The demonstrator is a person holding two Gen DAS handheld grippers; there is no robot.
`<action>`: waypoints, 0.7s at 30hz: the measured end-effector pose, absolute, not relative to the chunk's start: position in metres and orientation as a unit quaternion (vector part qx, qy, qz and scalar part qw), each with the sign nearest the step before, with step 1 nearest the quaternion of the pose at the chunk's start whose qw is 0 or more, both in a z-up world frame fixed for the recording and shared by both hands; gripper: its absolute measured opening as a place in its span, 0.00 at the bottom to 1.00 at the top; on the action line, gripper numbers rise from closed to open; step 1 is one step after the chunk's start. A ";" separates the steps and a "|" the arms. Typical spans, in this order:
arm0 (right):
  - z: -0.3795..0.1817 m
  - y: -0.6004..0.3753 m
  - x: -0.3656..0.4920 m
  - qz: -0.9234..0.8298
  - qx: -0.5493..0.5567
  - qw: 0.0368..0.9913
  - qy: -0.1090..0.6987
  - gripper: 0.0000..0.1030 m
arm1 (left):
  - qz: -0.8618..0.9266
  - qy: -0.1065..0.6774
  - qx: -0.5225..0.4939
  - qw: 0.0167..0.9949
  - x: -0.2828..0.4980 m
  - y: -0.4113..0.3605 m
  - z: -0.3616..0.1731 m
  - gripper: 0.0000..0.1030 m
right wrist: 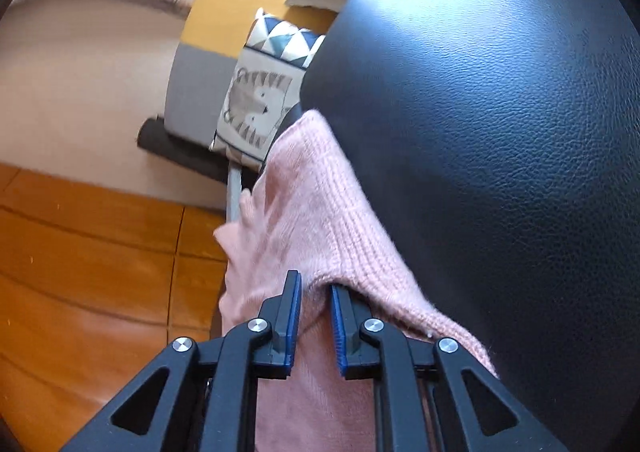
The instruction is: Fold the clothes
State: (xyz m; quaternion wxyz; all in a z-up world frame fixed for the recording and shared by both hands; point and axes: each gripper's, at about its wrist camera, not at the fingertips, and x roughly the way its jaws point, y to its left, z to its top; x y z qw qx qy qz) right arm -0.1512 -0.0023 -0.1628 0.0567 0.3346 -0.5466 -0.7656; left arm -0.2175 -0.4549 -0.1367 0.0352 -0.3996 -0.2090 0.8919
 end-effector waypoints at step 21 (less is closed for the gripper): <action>-0.133 0.012 -0.121 -0.837 0.368 0.060 -0.400 0.10 | 0.896 -0.131 -0.425 0.003 -0.235 -0.442 -0.132 0.77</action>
